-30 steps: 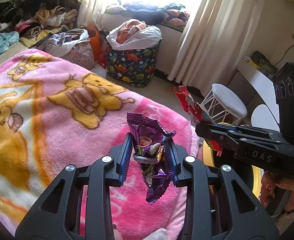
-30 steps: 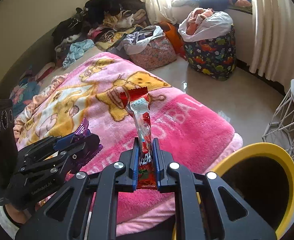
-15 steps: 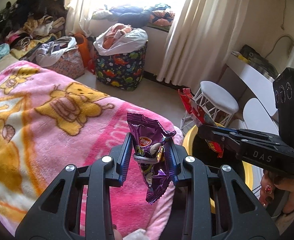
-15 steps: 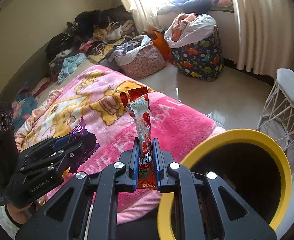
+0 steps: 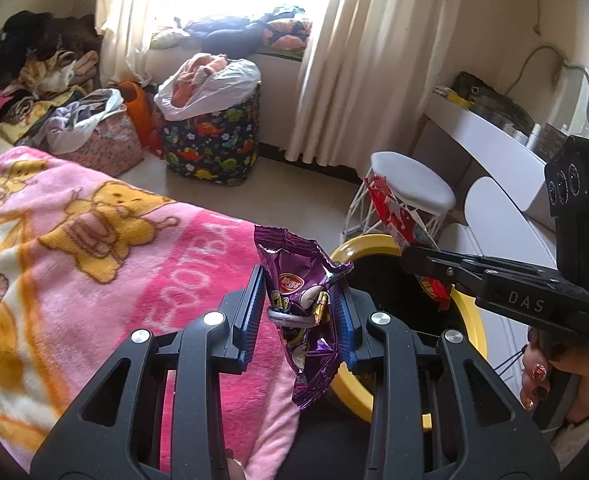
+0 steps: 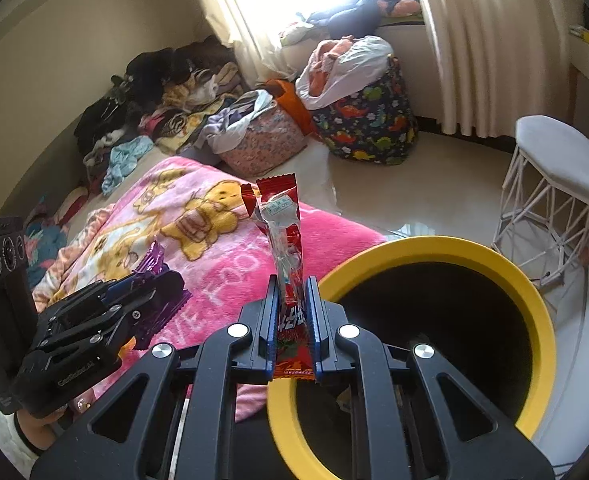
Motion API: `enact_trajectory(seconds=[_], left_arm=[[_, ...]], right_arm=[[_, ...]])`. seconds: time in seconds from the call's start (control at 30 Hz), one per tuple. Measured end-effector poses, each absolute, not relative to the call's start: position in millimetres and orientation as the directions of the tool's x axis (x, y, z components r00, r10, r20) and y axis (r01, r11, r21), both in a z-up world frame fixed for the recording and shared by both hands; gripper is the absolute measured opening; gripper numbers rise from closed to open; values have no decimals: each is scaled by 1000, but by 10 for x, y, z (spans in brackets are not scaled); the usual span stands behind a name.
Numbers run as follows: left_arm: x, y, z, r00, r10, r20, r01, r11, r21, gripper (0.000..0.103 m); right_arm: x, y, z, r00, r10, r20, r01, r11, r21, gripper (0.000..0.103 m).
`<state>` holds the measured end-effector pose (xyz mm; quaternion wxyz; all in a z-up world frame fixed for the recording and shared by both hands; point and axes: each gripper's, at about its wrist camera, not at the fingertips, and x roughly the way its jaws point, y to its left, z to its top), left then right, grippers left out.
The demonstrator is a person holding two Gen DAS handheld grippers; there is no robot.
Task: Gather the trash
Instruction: 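Carry the purple wrapper and red wrapper over the yellow bin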
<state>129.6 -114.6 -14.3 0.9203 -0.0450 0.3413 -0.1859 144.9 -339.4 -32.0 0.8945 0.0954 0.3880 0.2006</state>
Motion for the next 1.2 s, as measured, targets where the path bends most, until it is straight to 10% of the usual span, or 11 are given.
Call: enact_trajectory(seconds=[1.2], left_arm=[[1393, -2179, -471, 600, -431, -674, 470, 872, -139, 26]], right_arm=[[1165, -4430, -780, 661, 350, -664, -22, 893, 449, 15]])
